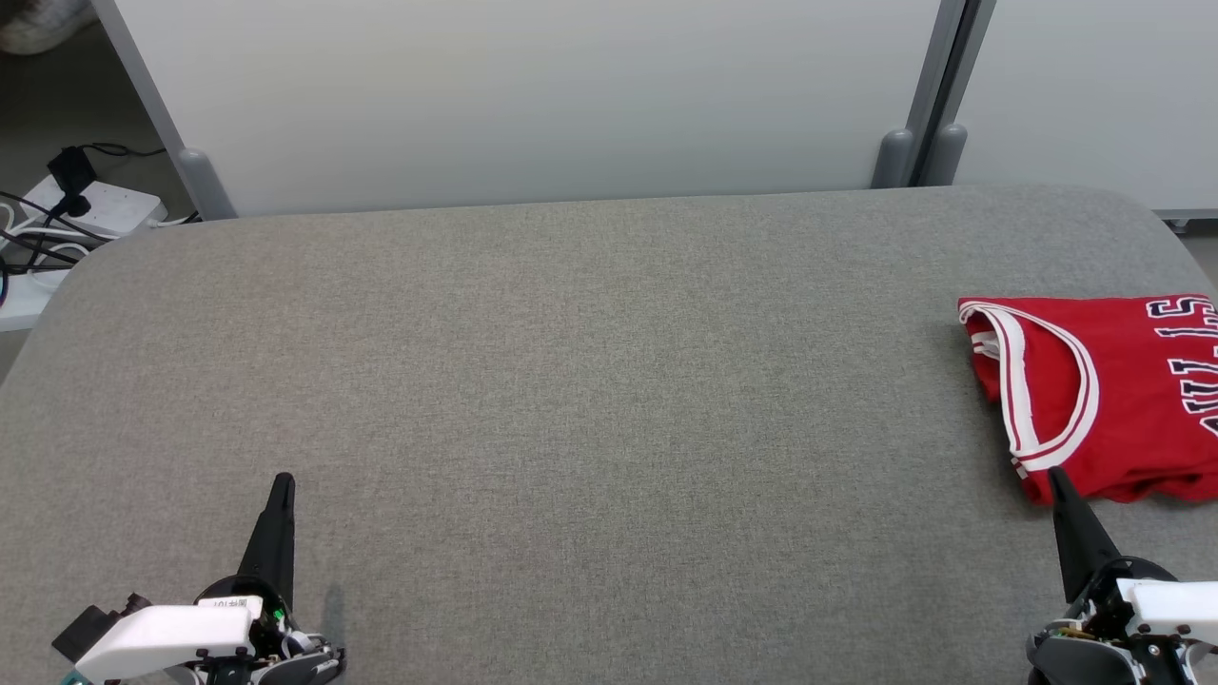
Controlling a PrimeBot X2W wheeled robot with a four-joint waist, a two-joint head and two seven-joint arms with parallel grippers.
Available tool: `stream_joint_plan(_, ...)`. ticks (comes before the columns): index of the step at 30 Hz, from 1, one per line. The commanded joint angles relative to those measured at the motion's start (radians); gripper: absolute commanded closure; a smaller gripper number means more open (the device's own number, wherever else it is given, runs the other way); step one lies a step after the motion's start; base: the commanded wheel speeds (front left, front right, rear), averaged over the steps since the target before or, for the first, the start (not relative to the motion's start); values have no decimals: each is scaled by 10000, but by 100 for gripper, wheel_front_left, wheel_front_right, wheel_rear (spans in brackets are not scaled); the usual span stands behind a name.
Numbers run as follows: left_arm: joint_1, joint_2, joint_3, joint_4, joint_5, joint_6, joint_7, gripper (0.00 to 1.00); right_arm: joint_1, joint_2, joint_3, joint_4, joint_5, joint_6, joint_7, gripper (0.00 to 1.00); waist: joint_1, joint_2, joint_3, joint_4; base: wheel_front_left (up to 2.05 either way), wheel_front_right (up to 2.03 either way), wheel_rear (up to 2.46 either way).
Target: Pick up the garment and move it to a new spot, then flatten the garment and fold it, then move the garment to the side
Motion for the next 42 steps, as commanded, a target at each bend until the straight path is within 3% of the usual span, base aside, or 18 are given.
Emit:
stream_joint_plan(1,-562,81,328,-224,22,-81,61,100,-363,-102,162,-268,115,17,80,100,0,0,0,0,0,0,0)
stream_joint_plan(42,-563,71,343,-224,34,-81,73,100,-363,-102,163,-269,116,17,78,100,0,0,0,0,0,0,0)
